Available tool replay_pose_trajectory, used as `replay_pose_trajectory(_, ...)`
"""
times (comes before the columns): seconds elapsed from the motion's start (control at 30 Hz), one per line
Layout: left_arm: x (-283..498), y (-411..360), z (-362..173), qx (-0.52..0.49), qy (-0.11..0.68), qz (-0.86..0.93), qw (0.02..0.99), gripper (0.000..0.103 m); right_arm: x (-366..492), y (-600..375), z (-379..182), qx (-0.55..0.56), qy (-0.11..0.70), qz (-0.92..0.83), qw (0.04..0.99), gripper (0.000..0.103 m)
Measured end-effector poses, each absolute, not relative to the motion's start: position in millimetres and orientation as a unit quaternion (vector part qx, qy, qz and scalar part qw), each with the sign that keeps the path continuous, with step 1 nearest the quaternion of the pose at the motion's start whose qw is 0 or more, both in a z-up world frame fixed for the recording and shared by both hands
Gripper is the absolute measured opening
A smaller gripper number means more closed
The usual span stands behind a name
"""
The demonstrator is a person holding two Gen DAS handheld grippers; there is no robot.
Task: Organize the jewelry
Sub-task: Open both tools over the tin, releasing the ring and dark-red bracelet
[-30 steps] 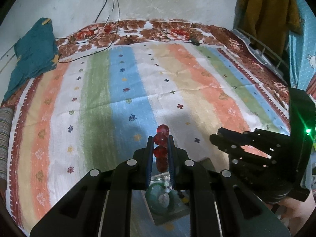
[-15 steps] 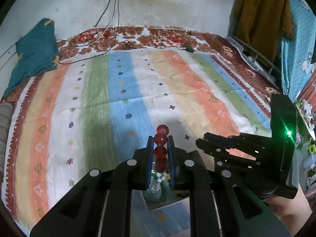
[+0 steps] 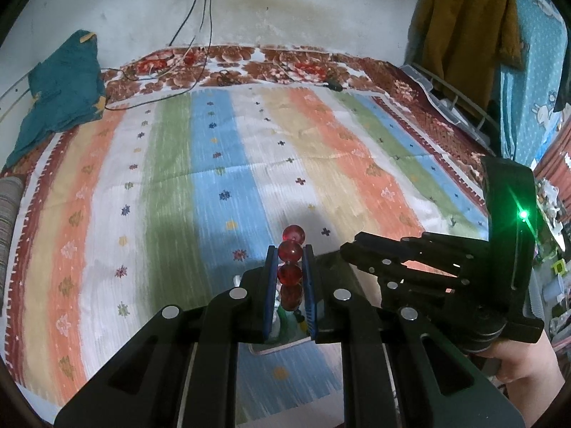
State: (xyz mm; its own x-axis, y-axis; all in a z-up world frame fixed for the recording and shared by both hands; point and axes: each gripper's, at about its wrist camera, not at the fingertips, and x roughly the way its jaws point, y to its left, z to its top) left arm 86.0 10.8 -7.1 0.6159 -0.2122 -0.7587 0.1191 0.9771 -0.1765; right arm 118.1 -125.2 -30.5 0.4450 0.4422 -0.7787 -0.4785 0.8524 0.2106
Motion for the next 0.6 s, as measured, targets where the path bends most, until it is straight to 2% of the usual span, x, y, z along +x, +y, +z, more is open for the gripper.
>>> replay_pose_trajectory(0.03,85.8,12.4,-7.9,-0.063,0.432,-0.093,0.895,0.014,117.5,-125.5,-30.5,-0.018,0.452,0.272,0.849,0.021)
replay_pose_trajectory(0.07,85.3,15.1,-8.2,-0.074,0.434,-0.092,0.893,0.014,117.2,-126.1,-30.9,-0.019,0.454,0.27,0.849,0.034)
replay_pose_trajectory(0.1,84.4,18.9,-7.5,-0.083,0.434,-0.085,0.893,0.016,116.9,-127.5,-31.0,-0.018,0.454,0.267,0.85,0.051)
replay_pose_trajectory(0.23,80.9,24.5,-8.1,-0.089,0.437,-0.073,0.892,0.037,114.0,-131.3,-29.8,-0.031,0.451,0.256,0.854,0.051)
replay_pose_trajectory(0.37,76.7,23.5,-11.6,-0.084,0.445,-0.072,0.888,0.05,107.9,-134.1,-27.3,-0.049,0.447,0.25,0.857,0.052)
replay_pose_trajectory(0.4,74.7,21.9,-12.6,-0.079,0.447,-0.073,0.888,0.056,106.5,-135.9,-26.6,-0.049,0.446,0.249,0.858,0.055)
replay_pose_trajectory(0.6,65.0,15.9,-15.5,-0.059,0.448,-0.071,0.889,0.069,99.1,-151.7,-22.3,-0.037,0.441,0.239,0.864,0.068)
